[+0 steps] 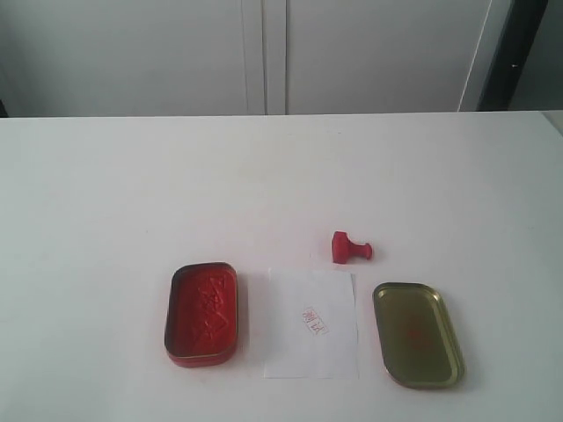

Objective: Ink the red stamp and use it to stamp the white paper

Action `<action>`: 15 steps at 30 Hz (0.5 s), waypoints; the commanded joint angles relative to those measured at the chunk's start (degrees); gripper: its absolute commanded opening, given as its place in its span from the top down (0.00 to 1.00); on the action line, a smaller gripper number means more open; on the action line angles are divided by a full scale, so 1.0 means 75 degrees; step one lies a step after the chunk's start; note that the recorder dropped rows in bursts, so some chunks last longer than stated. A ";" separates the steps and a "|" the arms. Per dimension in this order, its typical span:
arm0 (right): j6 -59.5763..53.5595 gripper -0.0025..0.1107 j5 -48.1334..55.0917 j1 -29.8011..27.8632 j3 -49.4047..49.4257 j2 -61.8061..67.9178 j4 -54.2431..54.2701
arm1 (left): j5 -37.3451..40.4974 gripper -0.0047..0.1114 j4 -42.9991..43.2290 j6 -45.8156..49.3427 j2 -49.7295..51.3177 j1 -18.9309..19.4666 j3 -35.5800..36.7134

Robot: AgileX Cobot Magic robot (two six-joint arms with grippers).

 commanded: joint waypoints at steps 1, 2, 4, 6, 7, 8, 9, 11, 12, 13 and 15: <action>0.0031 0.98 -0.0121 -0.0020 0.0042 -0.0044 -0.0075 | 0.0072 0.96 -0.0018 0.0000 -0.0031 -0.0021 0.0078; 0.0031 0.98 -0.0121 -0.0020 0.0042 -0.0044 -0.0075 | 0.0072 0.96 -0.0018 0.0000 -0.0031 -0.0021 0.0078; 0.0031 0.98 -0.0121 -0.0020 0.0042 -0.0044 -0.0075 | 0.0072 0.96 -0.0018 0.0000 -0.0031 -0.0021 0.0078; 0.0057 0.98 -0.0121 -0.0020 0.0042 -0.0044 -0.0075 | 0.0072 0.96 -0.0018 0.0000 -0.0031 -0.0021 0.0078; 0.0161 0.98 -0.0121 -0.0020 0.0042 -0.0044 -0.0075 | 0.0072 0.96 -0.0018 0.0000 -0.0031 -0.0021 0.0078; 0.0161 0.98 -0.0121 -0.0020 0.0042 -0.0044 -0.0075 | 0.0072 0.96 -0.0018 0.0000 -0.0031 -0.0021 0.0078; 0.0175 0.98 -0.0121 -0.0020 0.0042 -0.0044 -0.0075 | 0.0072 0.96 -0.0018 0.0000 -0.0031 -0.0021 0.0078; 0.0175 0.98 -0.0121 -0.0020 0.0042 -0.0044 -0.0075 | 0.0072 0.96 -0.0018 0.0000 -0.0031 -0.0021 0.0078; 0.0175 0.98 -0.0121 -0.0020 0.0042 -0.0044 -0.0075 | 0.0072 0.96 -0.0018 0.0000 -0.0031 -0.0021 0.0078; 0.0175 0.98 -0.0121 -0.0020 0.0042 -0.0044 -0.0075 | 0.0072 0.96 -0.0018 0.0000 -0.0031 -0.0021 0.0078; 0.0175 0.98 -0.0121 -0.0020 0.0042 -0.0044 -0.0075 | 0.0072 0.96 -0.0018 0.0000 -0.0031 -0.0021 0.0078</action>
